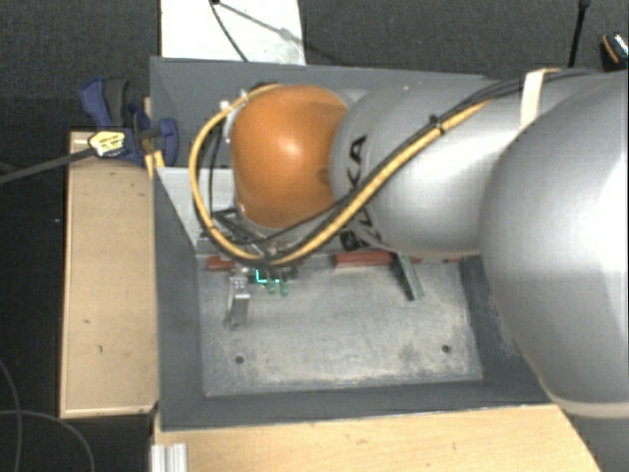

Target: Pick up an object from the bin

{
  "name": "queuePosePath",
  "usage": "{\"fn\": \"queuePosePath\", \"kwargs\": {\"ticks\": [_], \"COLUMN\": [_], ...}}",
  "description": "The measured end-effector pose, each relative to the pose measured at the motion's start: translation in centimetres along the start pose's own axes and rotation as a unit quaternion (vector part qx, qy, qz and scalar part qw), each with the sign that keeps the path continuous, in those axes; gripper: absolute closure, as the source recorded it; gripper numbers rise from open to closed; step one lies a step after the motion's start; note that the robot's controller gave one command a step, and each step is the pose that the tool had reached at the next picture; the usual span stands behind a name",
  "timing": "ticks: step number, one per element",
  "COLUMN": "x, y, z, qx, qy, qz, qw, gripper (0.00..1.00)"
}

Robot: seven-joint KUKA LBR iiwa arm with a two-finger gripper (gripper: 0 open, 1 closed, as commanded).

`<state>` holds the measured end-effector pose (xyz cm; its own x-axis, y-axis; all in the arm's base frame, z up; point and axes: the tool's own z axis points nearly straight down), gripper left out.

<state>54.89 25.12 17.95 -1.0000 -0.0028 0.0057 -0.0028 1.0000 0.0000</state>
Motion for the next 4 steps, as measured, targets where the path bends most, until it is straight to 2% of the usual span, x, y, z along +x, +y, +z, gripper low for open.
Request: {"fn": "queuePosePath", "kwargs": {"ticks": [1, 2, 4], "x": [-3.6, -4.4, -4.5], "y": [-3.5, -8.5, -8.5], "z": [11.3, 10.8, 10.7], "qx": [0.001, 0.001, 0.000], "qy": [-0.0006, -0.0021, -0.0032], "qz": [0.019, -0.056, -0.048], "qw": [0.9998, 0.9984, 0.9988], "gripper": [0.00, 0.00, 0.00]}}
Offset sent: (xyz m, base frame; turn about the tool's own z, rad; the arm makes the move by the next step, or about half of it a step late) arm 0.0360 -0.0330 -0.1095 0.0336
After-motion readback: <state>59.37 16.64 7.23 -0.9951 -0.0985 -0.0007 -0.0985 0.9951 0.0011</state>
